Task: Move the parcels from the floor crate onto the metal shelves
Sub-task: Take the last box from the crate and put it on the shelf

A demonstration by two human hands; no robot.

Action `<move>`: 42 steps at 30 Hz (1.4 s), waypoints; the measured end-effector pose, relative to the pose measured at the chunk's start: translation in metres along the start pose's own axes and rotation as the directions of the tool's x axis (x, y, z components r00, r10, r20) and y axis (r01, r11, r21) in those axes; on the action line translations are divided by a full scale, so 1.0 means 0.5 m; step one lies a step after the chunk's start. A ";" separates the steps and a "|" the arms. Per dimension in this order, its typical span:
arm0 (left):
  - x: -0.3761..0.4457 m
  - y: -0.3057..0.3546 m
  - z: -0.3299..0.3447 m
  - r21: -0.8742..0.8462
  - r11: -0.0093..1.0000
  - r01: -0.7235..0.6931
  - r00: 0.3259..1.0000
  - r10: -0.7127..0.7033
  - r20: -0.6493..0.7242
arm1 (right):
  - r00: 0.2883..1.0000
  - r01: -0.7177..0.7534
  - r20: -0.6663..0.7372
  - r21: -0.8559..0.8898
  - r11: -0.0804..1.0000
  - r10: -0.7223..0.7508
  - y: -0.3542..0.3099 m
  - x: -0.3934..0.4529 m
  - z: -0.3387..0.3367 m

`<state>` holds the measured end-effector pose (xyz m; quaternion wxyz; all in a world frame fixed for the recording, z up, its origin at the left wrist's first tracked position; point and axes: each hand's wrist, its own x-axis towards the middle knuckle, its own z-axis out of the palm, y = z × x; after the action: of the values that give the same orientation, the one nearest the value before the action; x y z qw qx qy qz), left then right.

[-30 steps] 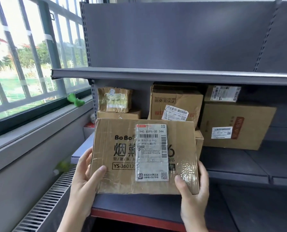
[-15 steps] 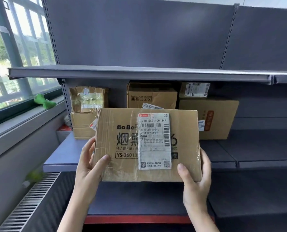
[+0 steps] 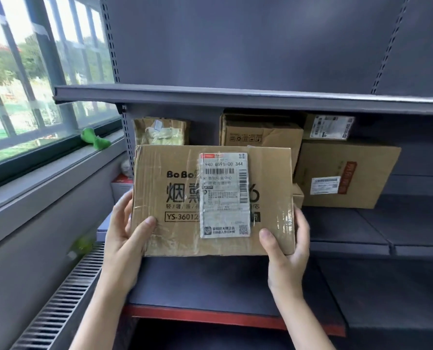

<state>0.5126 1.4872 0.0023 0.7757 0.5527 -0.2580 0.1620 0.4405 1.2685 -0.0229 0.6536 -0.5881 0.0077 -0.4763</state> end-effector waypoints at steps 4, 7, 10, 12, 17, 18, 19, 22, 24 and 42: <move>0.040 -0.013 -0.097 -0.034 0.999 0.026 1.000 -0.026 -0.002 | 1.000 0.026 0.000 -0.026 0.999 -0.026 0.012 -0.024 0.094; 0.076 -0.019 -0.186 -0.032 0.998 0.061 0.998 -0.061 -0.001 | 0.999 0.033 0.009 -0.079 0.996 -0.033 0.029 -0.057 0.174; 0.101 -0.024 -0.273 0.000 0.996 0.087 0.996 -0.087 -0.005 | 0.999 0.015 0.037 -0.123 0.992 -0.010 0.045 -0.089 0.246; 0.112 -0.029 -0.317 0.016 0.995 0.096 0.995 -0.096 -0.009 | 0.999 -0.001 0.050 -0.148 0.989 0.009 0.057 -0.104 0.287; 0.126 -0.060 -0.371 0.062 0.991 0.122 0.991 -0.118 -0.056 | 0.999 0.010 0.036 -0.174 0.985 -0.004 0.092 -0.122 0.351; 0.127 -0.068 -0.377 0.073 0.989 0.128 0.990 -0.123 -0.076 | 0.999 0.014 0.037 -0.182 0.983 -0.007 0.100 -0.124 0.359; 0.128 -0.076 -0.383 0.085 0.987 0.134 0.987 -0.125 -0.098 | 0.999 0.013 0.038 -0.190 0.982 -0.006 0.107 -0.126 0.367; 0.130 -0.099 -0.398 0.119 0.983 0.142 0.983 -0.126 -0.134 | 0.999 0.003 0.046 -0.211 0.977 0.007 0.134 -0.127 0.382; 0.133 -0.117 -0.407 0.154 0.976 0.150 0.982 -0.129 -0.141 | 0.999 -0.014 0.046 -0.212 0.977 0.024 0.156 -0.125 0.388; 0.286 -0.441 -0.364 0.338 0.934 -0.119 0.987 0.072 0.147 | 0.983 0.171 0.102 -0.251 0.953 -0.150 0.485 0.027 0.316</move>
<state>0.7874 1.5792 -0.1320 0.6391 0.6765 -0.3029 0.2055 0.6868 1.3449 -0.1551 0.5303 -0.6859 -0.0049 -0.4982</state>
